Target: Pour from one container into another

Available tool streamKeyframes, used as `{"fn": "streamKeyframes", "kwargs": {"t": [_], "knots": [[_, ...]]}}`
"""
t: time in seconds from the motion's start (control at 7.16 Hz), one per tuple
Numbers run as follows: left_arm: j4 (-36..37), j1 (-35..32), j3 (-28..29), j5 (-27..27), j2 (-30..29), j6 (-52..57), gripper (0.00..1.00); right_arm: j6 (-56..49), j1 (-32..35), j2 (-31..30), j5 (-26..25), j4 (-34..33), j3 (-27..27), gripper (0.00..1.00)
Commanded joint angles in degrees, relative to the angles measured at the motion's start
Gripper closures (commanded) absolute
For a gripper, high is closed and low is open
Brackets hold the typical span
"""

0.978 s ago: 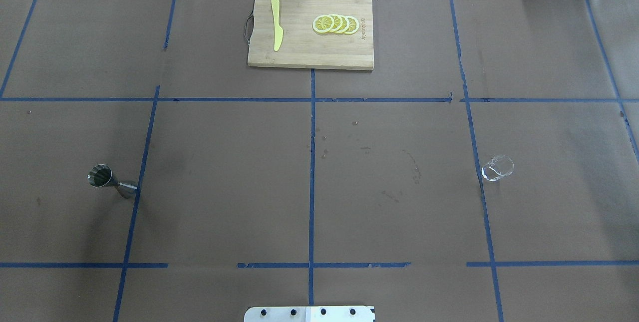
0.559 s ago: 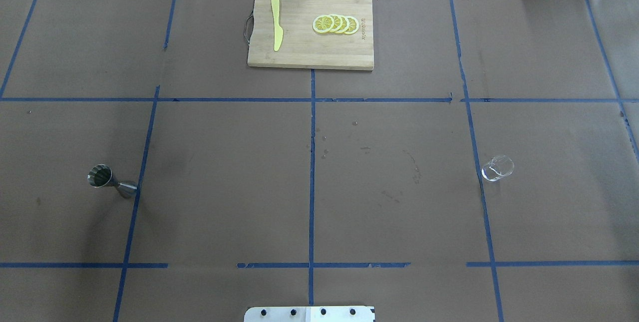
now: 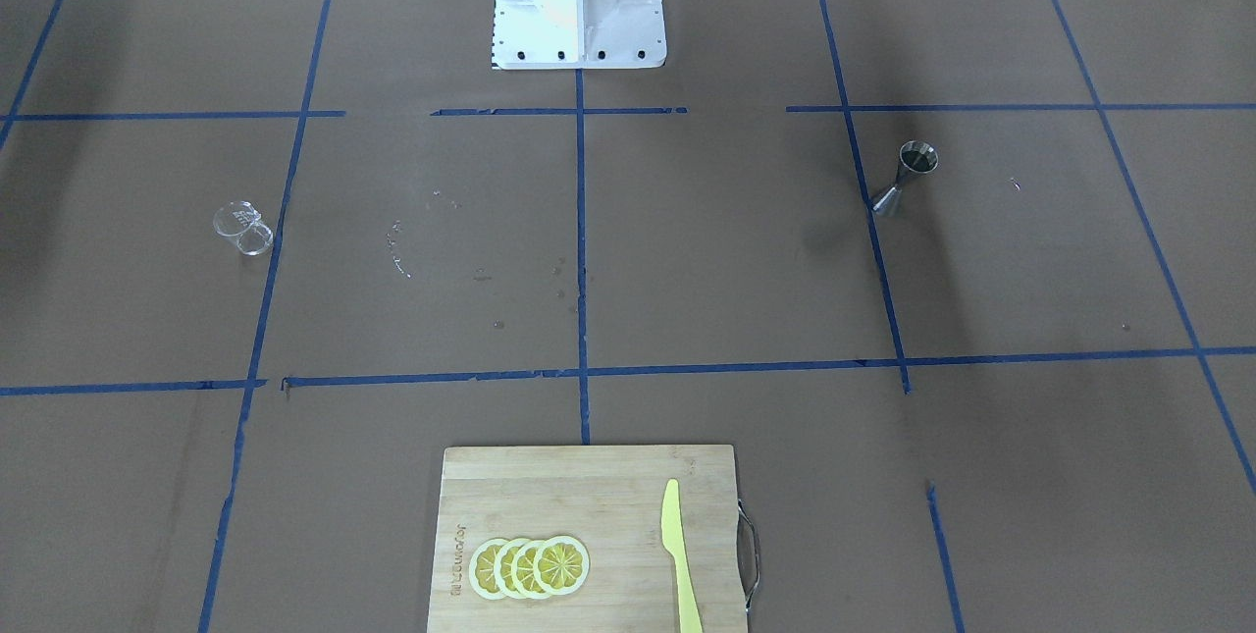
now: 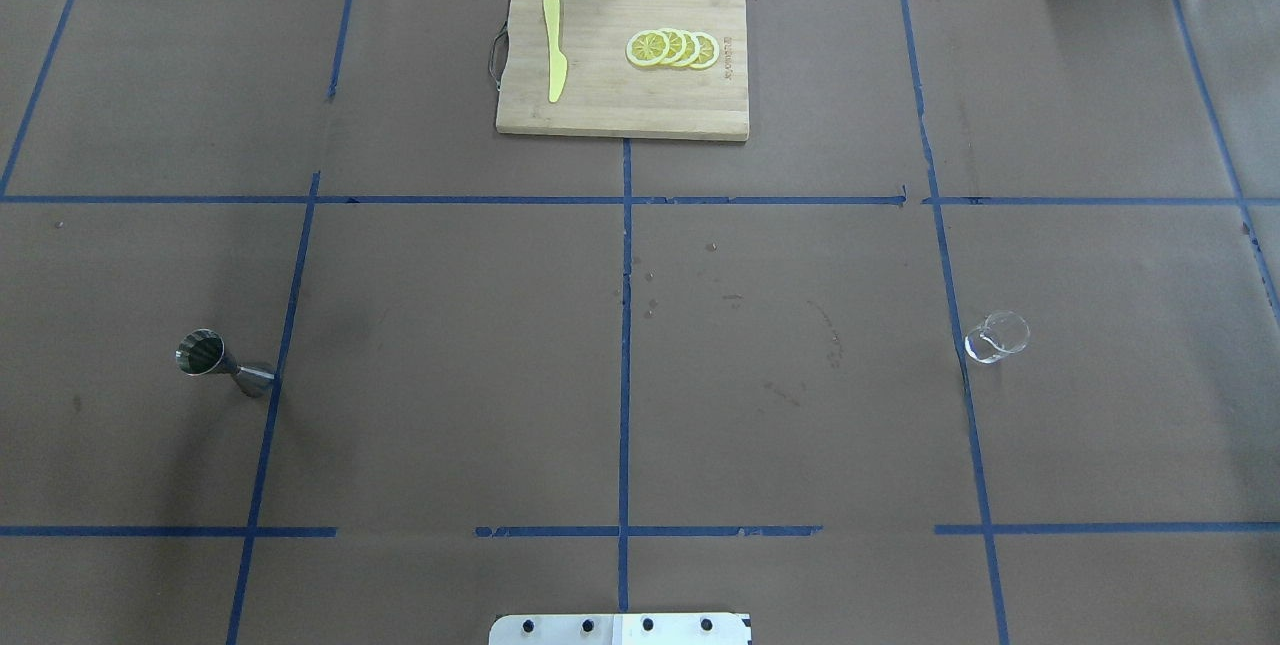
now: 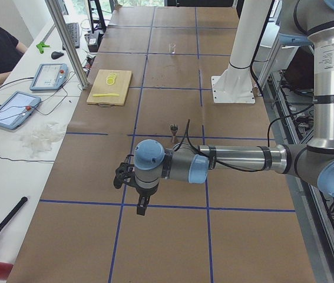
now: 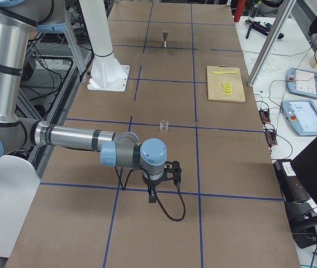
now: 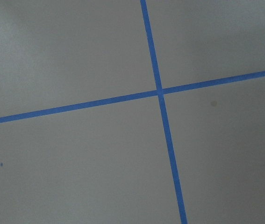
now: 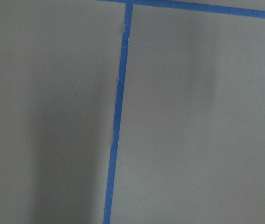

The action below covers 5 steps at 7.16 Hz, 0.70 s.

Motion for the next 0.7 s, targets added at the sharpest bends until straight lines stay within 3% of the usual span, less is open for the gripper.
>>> {"fn": "streamKeyframes", "kwargs": {"t": [0.0,0.56], "knots": [[-0.12,-0.04,0.42,-0.32,0.15,0.01,0.00,-0.03,0.00,0.21,0.32,0.10,0.15,0.00],[-0.21,0.05,0.51,-0.32,0.07,0.01,0.00,-0.30,0.00,0.39,0.23,0.19,0.15,0.00]]}}
